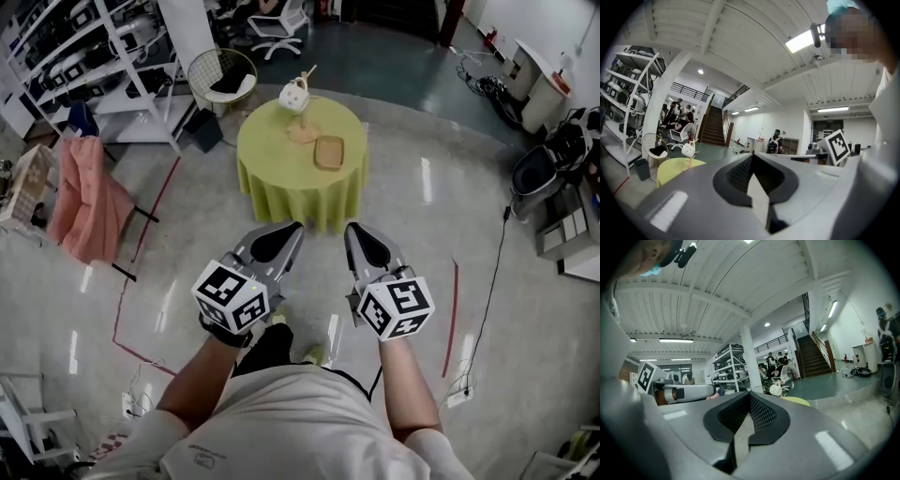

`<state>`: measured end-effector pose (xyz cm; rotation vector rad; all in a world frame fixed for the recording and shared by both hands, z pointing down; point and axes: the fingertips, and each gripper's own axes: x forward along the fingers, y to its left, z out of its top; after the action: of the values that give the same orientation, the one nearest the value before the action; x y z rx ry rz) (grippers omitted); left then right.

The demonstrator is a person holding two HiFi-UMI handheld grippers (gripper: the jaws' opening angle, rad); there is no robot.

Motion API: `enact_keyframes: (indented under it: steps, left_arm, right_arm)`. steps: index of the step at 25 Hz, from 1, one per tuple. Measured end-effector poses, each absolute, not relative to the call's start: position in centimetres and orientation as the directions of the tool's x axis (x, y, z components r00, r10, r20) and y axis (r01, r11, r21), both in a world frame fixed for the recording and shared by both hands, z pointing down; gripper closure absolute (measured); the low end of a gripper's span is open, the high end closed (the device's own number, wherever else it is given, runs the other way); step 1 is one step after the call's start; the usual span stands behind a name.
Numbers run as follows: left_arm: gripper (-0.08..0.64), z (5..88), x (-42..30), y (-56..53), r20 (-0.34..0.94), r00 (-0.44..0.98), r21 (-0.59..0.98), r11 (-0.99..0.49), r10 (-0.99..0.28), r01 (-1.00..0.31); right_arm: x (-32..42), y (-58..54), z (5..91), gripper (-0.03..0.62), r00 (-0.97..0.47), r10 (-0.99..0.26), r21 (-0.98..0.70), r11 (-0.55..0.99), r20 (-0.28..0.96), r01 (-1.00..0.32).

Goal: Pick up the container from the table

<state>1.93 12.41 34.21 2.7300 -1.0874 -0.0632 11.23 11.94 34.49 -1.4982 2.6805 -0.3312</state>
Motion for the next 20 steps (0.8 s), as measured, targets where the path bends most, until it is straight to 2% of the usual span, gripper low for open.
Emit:
enact_keyframes:
  steps: [8,20]
  left_arm:
    - [0.554,35.6,2.0,8.0,0.044,0.747,0.193,-0.728,-0.663,-0.658]
    - [0.554,38.6,-0.4,-4.3,0.078,0.79,0.182,-0.77,-0.608,-0.611]
  right_arm:
    - [10.4,7.7,36.0,0.583,-0.512,-0.853,-0.172,0.493,0.097,-0.853]
    - [7.1,-4.1,40.2,0.583,-0.444,-0.872,-0.12,0.428,0.205,-0.896]
